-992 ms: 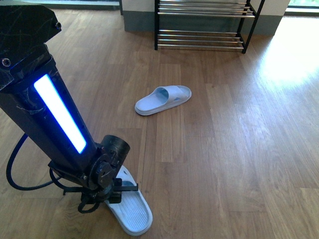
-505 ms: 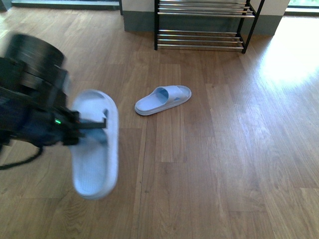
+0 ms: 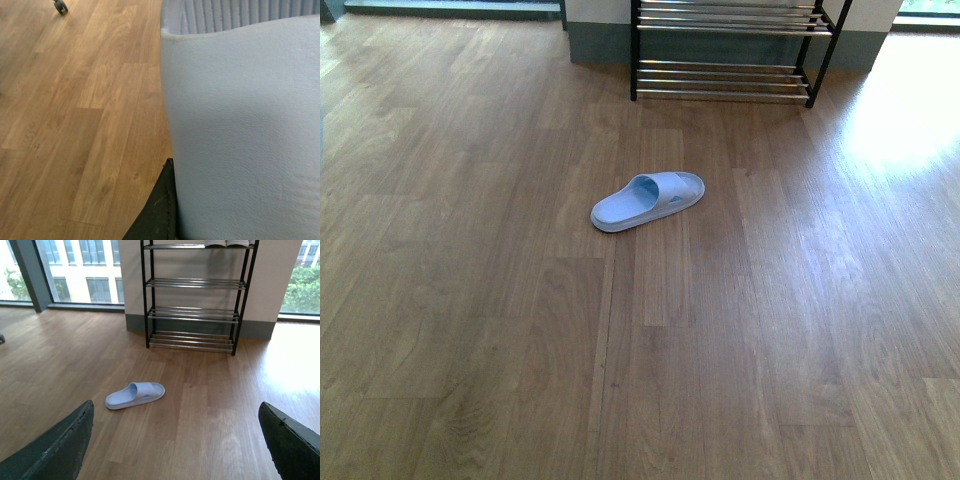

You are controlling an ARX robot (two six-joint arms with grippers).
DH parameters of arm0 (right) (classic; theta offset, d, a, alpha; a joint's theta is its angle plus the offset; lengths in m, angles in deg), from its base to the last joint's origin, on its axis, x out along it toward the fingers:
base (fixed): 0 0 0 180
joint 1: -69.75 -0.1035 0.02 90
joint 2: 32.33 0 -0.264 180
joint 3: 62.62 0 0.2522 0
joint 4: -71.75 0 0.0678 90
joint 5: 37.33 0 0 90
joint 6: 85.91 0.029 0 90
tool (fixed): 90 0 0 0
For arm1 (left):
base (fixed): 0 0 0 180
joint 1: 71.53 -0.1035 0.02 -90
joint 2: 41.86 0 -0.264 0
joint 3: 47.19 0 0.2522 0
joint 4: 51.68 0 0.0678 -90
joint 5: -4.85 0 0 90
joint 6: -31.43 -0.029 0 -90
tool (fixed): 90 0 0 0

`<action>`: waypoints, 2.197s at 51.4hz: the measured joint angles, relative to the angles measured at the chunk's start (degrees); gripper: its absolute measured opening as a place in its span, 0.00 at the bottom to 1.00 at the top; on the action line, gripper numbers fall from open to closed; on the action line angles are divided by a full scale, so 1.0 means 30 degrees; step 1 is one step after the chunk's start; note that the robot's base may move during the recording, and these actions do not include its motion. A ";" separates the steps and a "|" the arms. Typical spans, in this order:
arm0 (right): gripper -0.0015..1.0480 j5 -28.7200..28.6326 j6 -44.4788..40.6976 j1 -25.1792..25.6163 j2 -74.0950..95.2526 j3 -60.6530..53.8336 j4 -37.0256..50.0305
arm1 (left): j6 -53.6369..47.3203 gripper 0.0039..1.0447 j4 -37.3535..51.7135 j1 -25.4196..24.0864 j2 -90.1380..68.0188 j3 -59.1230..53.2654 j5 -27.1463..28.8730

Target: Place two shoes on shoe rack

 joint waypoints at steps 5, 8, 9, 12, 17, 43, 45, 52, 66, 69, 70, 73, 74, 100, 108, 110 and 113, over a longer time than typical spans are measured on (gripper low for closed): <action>0.91 0.0000 0.0000 0.0000 0.0000 0.0000 0.0000 | -0.0197 0.02 -0.1341 -0.0058 0.2528 -0.0721 0.0284; 0.91 0.0000 0.0000 0.0000 0.0000 0.0000 0.0000 | -0.0306 0.02 -0.2004 -0.0080 0.4131 -0.1122 0.0393; 0.91 0.0000 0.0000 0.0000 0.0000 0.0000 0.0000 | -0.0357 0.02 -0.2076 -0.0073 0.4539 -0.1188 0.0401; 0.91 -0.0007 0.0000 0.0000 0.0000 0.0000 0.0000 | -0.0415 0.02 -0.2091 -0.0073 0.5093 -0.1195 0.0401; 0.91 -0.0007 0.0000 0.0000 0.0000 0.0000 0.0000 | -0.0466 0.02 -0.2106 -0.0073 0.5187 -0.1217 0.0401; 0.91 0.0000 0.0000 0.0000 -0.0015 0.0000 0.0000 | -0.0488 0.02 -0.2106 -0.0080 0.5217 -0.1239 0.0408; 0.91 -0.0007 0.0000 0.0000 -0.0007 0.0000 0.0000 | -0.0488 0.02 -0.2106 -0.0080 0.5217 -0.1239 0.0408; 0.91 0.0029 0.0000 0.0000 -0.0007 0.0000 0.0000 | -0.0488 0.02 -0.2106 -0.0073 0.5209 -0.1239 0.0401; 0.91 0.0051 0.0000 0.0000 -0.0007 0.0000 0.0000 | -0.0503 0.02 -0.2113 -0.0095 0.5195 -0.1246 0.0379; 0.91 0.0029 0.0000 0.0000 -0.0007 0.0000 0.0000 | -0.0503 0.02 -0.2113 -0.0095 0.5209 -0.1246 0.0386; 0.91 0.0029 0.0000 0.0000 -0.0007 0.0000 0.0000 | -0.0503 0.02 -0.2113 -0.0095 0.5209 -0.1246 0.0393; 0.91 0.0015 -0.0007 0.0000 -0.0007 0.0000 0.0000 | -0.0503 0.02 -0.2113 -0.0095 0.5202 -0.1246 0.0386; 0.91 -0.0073 0.0000 0.0000 -0.0007 0.0000 0.0000 | -0.0503 0.02 -0.2113 -0.0095 0.5209 -0.1246 0.0386; 0.91 -0.0073 0.0000 0.0007 -0.0007 0.0000 0.0000 | -0.0503 0.02 -0.2113 -0.0124 0.5209 -0.1246 0.0423; 0.91 0.2018 0.0714 -0.0743 -0.0080 -0.0015 0.0401 | -0.0503 0.02 -0.2113 -0.0124 0.5195 -0.1246 0.0386; 0.91 0.2550 0.0896 -0.1275 -0.0051 -0.0015 0.0240 | -0.0503 0.02 -0.2113 -0.0124 0.5187 -0.1246 0.0386; 0.91 0.2477 0.1792 -0.1982 0.1464 -0.0015 0.1435 | -0.0503 0.02 -0.2113 -0.0124 0.5195 -0.1246 0.0408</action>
